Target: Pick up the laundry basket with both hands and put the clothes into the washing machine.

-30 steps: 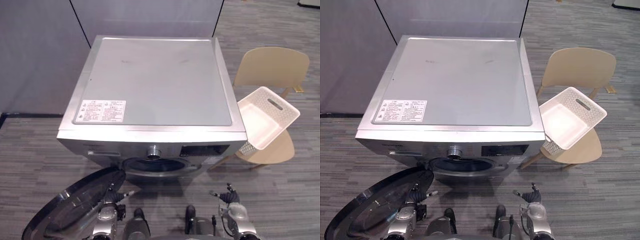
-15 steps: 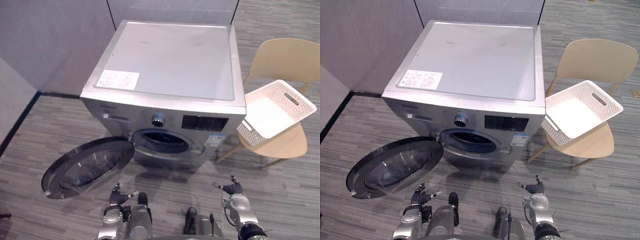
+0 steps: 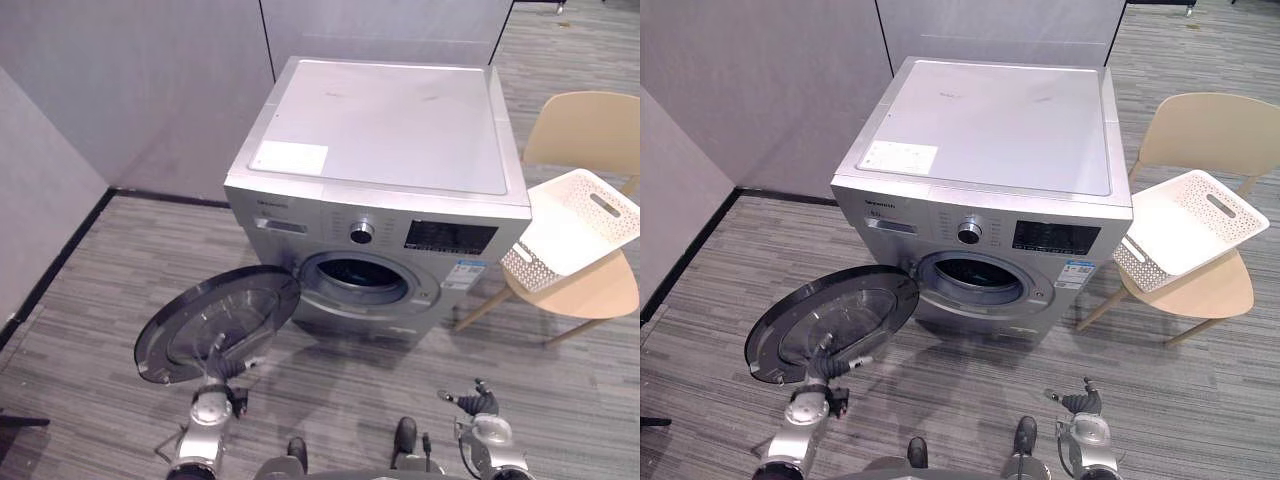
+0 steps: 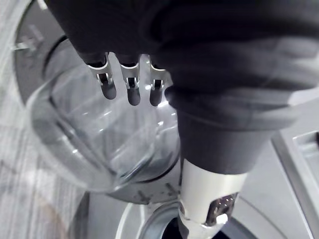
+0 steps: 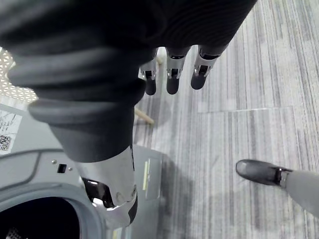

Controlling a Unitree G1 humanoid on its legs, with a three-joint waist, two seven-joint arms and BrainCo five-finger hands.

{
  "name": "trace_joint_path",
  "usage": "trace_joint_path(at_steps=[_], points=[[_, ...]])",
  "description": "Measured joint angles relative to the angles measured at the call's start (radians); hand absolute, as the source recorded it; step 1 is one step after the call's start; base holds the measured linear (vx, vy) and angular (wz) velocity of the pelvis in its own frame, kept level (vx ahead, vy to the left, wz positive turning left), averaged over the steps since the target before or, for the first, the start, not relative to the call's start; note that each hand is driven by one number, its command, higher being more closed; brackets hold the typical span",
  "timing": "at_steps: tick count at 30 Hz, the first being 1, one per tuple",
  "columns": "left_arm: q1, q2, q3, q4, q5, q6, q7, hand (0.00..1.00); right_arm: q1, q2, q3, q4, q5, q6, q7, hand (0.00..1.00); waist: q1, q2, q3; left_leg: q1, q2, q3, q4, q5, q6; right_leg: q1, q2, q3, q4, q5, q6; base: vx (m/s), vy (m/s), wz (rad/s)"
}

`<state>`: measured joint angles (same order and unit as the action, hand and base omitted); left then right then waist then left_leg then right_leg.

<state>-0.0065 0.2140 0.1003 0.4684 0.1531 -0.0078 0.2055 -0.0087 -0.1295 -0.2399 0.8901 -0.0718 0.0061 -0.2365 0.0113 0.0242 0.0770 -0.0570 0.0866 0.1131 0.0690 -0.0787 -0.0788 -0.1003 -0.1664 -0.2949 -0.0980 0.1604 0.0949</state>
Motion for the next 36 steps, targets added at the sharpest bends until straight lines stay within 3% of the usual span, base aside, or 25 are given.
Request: trace_joint_path(at_steps=[4,7,9,12,17,25,31,36], points=[[-0.090,0.096,0.102,-0.009,0.008,-0.005,0.081,0.00,0.007,-0.014,0.001,0.025,-0.001,-0.002,-0.001,0.00,-0.007,-0.003,0.000,0.003,0.011,0.001,-0.001,0.000,-0.001,-0.002,0.013,0.006,0.000,0.003,-0.005,0.04,-0.029,-0.07],[-0.151,0.218,0.167,0.011,0.007,-0.008,0.144,0.00,0.008,-0.028,0.002,0.035,0.000,-0.003,-0.001,0.00,-0.019,-0.014,0.004,0.000,0.013,0.007,-0.003,0.000,-0.001,-0.010,0.016,0.018,0.000,0.006,-0.008,0.02,-0.006,-0.08],[-0.209,0.311,0.207,0.097,0.007,-0.010,0.168,0.00,0.007,-0.030,0.005,0.036,0.000,-0.008,-0.001,0.00,-0.015,-0.039,0.014,-0.011,0.016,0.025,0.000,-0.001,-0.002,-0.033,0.020,0.031,-0.001,0.013,-0.018,-0.03,-0.003,-0.23],[-0.265,0.369,0.218,0.199,0.007,-0.001,0.168,0.00,0.005,-0.029,0.008,0.036,0.000,-0.017,-0.001,0.00,-0.002,-0.073,0.025,-0.054,0.018,0.031,0.016,-0.001,-0.002,-0.074,0.022,0.049,-0.001,0.020,-0.024,-0.04,-0.010,-0.12],[-0.342,0.384,0.227,0.350,0.006,0.033,0.166,0.00,0.008,-0.017,0.029,0.030,0.000,-0.027,-0.002,0.00,0.006,-0.122,0.055,-0.137,0.038,0.031,0.077,-0.019,-0.015,-0.130,0.037,0.051,0.000,0.031,-0.038,-0.01,-0.012,-0.02],[-0.518,0.414,0.245,0.378,0.009,0.041,0.153,0.00,0.012,0.011,0.083,-0.089,0.022,-0.042,-0.002,0.00,0.057,-0.159,0.132,-0.326,0.129,0.006,0.287,-0.098,-0.047,-0.215,0.103,0.046,0.000,0.056,-0.072,-0.06,-0.047,-0.08],[-0.525,0.405,0.251,0.377,0.017,0.040,0.143,0.00,0.015,0.018,0.083,-0.096,0.033,-0.043,0.001,0.00,0.064,-0.161,0.141,-0.345,0.140,-0.006,0.304,-0.101,-0.049,-0.221,0.113,0.040,0.000,0.057,-0.073,-0.03,0.001,0.01],[-0.391,0.301,0.255,0.275,0.016,0.023,0.144,0.00,0.015,0.023,0.078,-0.064,0.032,-0.037,0.003,0.00,0.083,-0.150,0.144,-0.283,0.112,0.005,0.249,-0.085,-0.045,-0.191,0.094,0.050,0.000,0.051,-0.064,0.02,0.039,0.02]])
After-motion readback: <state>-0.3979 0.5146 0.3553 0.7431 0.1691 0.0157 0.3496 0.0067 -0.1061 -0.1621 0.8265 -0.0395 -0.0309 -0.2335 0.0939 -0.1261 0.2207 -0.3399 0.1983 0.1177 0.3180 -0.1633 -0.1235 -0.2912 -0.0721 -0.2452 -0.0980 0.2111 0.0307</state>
